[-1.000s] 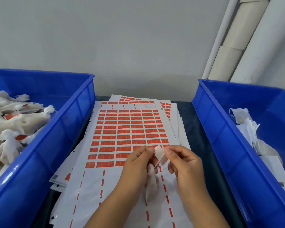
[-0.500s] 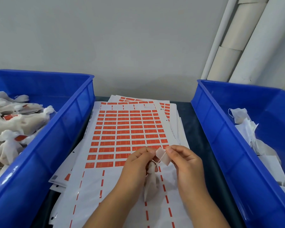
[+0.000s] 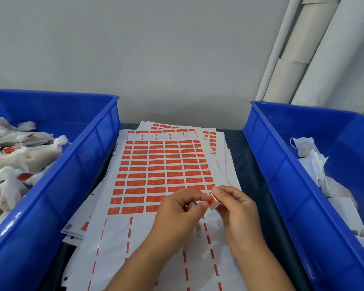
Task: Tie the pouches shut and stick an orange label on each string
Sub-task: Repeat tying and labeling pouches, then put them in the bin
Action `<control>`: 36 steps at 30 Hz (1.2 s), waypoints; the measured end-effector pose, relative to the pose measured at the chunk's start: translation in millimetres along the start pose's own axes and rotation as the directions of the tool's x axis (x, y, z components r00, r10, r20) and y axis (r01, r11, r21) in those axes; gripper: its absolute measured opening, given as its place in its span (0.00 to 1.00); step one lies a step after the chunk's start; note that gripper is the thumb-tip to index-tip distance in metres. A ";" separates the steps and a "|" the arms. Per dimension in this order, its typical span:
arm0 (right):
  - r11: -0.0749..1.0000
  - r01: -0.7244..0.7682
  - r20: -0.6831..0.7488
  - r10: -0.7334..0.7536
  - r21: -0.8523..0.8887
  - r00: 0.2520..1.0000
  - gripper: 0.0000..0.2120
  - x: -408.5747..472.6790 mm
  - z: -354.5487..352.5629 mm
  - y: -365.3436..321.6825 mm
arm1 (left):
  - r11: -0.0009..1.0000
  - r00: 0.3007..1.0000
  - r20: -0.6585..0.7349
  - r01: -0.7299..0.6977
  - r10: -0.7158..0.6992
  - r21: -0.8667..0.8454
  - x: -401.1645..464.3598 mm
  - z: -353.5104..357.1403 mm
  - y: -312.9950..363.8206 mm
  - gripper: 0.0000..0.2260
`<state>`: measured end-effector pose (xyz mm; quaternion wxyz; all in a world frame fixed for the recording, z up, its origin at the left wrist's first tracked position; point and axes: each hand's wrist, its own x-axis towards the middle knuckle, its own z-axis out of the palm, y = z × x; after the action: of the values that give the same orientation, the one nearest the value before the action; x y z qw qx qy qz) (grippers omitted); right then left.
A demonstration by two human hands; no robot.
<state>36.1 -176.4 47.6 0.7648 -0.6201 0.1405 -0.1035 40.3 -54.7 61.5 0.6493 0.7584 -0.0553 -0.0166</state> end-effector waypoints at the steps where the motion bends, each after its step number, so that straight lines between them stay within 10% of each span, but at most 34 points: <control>1: 1.000 0.000 0.001 0.000 0.008 1.000 0.06 0.2 0.0 0.0 | 0.999 1.000 0.006 -0.026 0.025 0.046 0.2 0.0 -0.6 0.17; 26: 0.998 0.052 0.210 -0.043 -0.038 0.977 0.06 1.3 3.2 11.5 | 0.996 0.993 -0.096 -0.070 0.064 -0.059 8.8 -10.1 -11.8 0.05; 36: 0.908 -0.197 0.247 0.109 0.368 0.963 0.15 10.9 -2.4 16.5 | 0.922 0.997 0.005 0.067 -0.074 0.380 19.8 -6.3 -22.7 0.10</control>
<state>45.3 -178.8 30.1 0.8894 -0.4502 0.0799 0.0008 62.0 -47.1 41.1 0.4886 0.8710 -0.0364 -0.0361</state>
